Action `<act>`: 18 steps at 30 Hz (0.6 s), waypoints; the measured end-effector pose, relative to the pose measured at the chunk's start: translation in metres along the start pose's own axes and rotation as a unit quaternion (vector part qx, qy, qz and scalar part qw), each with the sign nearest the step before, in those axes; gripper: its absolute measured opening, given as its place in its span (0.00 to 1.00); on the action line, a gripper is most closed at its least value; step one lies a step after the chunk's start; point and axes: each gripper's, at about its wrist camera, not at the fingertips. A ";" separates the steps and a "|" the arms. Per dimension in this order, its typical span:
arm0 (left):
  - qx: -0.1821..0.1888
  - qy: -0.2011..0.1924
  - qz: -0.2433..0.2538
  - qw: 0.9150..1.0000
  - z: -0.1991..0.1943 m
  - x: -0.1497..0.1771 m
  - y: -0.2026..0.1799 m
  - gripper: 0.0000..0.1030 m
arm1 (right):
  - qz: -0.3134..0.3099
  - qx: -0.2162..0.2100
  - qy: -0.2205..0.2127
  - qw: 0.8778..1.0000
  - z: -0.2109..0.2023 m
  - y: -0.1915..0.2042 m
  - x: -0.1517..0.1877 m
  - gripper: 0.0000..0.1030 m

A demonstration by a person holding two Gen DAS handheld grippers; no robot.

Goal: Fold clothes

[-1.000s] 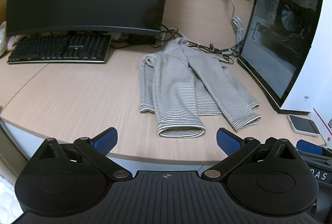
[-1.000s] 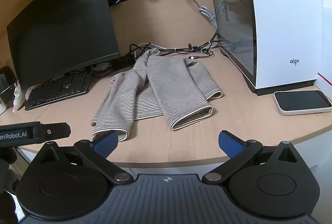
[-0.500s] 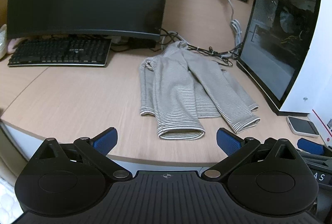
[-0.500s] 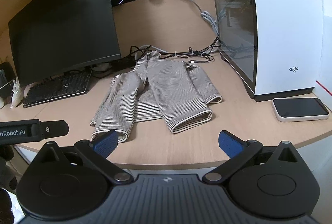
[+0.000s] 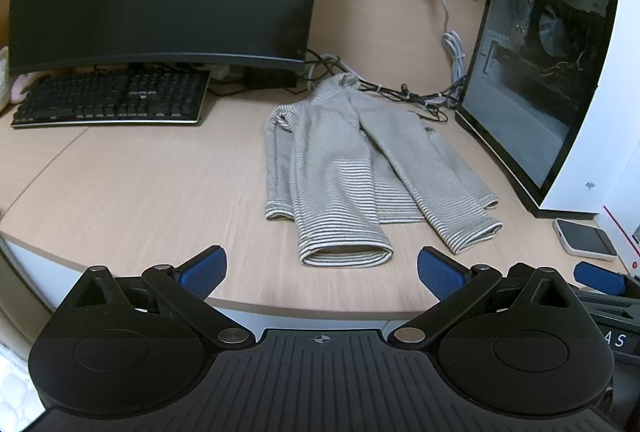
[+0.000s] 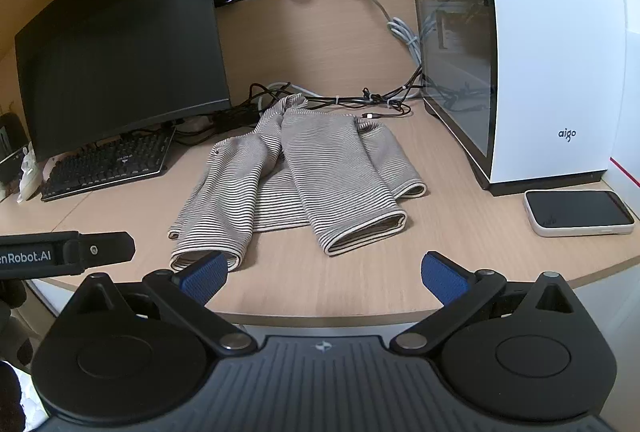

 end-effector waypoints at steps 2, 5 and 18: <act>0.000 0.001 0.000 1.000 0.001 0.000 -0.001 1.00 | 0.000 0.001 0.001 1.000 0.000 -0.001 0.000 1.00; -0.001 0.001 0.001 1.000 0.002 -0.001 -0.002 1.00 | 0.000 0.001 0.002 1.000 0.001 -0.001 0.000 1.00; -0.009 0.001 0.009 1.000 0.003 -0.003 -0.007 1.00 | 0.000 0.003 0.001 1.000 0.002 -0.005 -0.002 1.00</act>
Point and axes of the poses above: each gripper's, at about its wrist camera, not at the fingertips, and z roughly the way its jaws point, y to its left, x to its underside, and after that the axes turned 12 degrees about z, right-handed
